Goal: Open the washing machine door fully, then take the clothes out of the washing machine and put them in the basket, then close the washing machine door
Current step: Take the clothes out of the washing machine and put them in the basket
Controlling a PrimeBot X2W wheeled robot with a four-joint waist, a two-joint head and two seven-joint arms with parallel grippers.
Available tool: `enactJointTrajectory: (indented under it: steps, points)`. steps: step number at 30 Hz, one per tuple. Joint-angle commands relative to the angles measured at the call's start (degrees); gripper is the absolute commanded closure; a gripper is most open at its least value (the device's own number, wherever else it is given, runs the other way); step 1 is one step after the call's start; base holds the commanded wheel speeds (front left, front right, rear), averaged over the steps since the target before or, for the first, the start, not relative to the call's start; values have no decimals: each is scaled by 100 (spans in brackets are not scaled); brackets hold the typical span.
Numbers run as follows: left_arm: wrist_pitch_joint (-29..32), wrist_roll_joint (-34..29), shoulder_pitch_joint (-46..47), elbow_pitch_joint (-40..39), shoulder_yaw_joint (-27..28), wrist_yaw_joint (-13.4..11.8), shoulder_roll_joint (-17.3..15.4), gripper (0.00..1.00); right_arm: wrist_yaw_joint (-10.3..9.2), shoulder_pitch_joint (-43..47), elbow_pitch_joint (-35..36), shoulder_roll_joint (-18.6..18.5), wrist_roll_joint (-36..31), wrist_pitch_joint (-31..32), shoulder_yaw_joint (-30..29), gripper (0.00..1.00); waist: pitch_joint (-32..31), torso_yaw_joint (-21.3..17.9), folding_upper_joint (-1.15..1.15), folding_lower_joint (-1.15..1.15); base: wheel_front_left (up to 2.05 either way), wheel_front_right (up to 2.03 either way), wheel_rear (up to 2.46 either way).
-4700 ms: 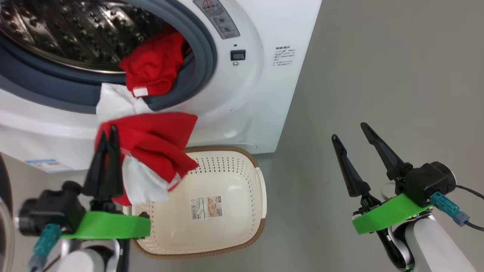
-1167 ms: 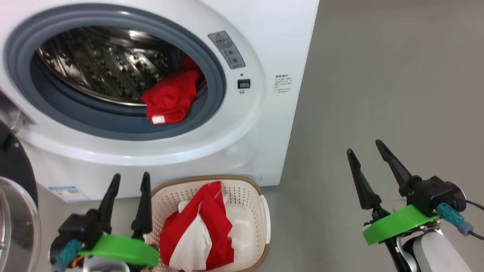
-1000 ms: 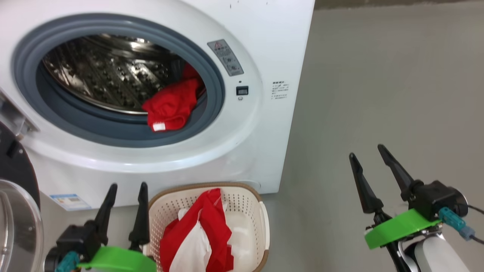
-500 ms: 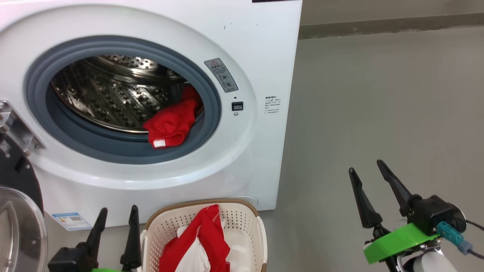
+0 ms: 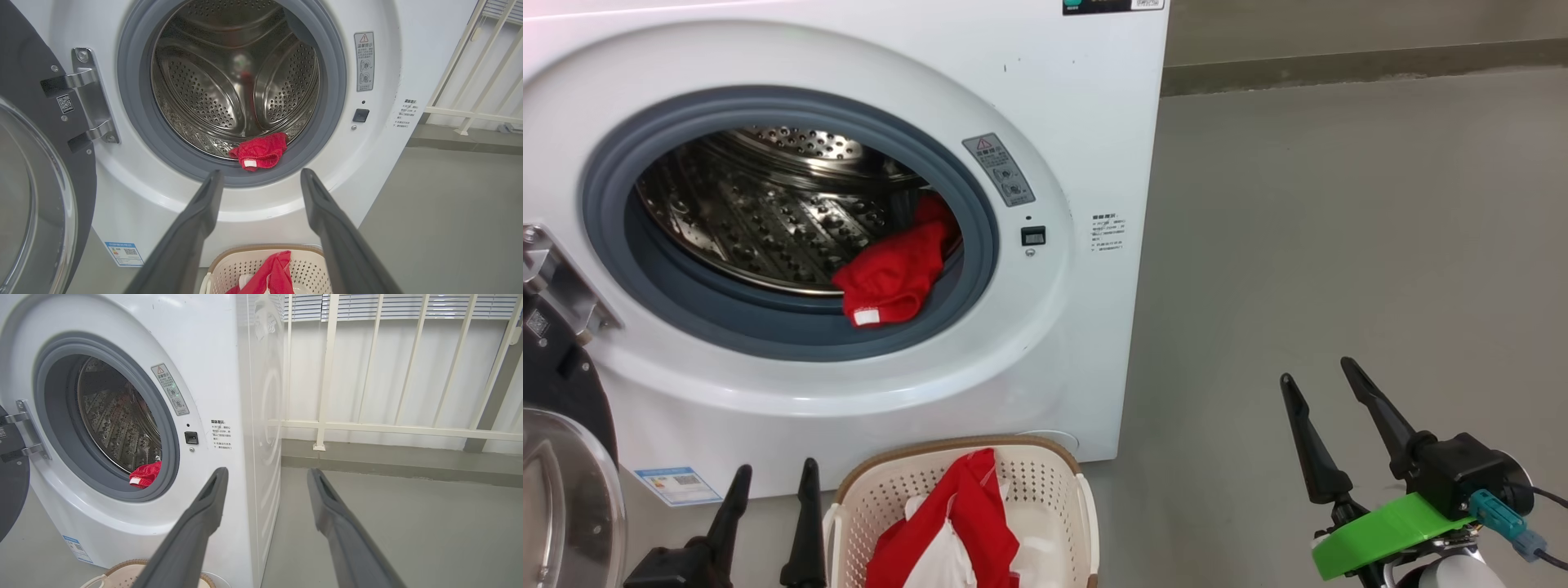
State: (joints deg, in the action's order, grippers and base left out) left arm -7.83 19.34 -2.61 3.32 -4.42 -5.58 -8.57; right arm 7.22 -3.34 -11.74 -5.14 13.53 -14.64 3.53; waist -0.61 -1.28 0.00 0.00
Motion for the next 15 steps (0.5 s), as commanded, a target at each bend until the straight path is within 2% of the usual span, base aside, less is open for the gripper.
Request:
enactJointTrajectory:
  steps: [1, 15]
  points:
    - [-10, 50, 77, -171, 210, -38, -116, 0, 26, -40, 166, -24, -34, -36, 91, 0, -3, 4, 0, 0, 0, 0, 0]
    - [-59, 93, 101, -88, 171, -82, -123, 0, 26, -54, 159, 3, -23, -36, 98, 0, 28, -9, 0, 0, 0, 0, 0]
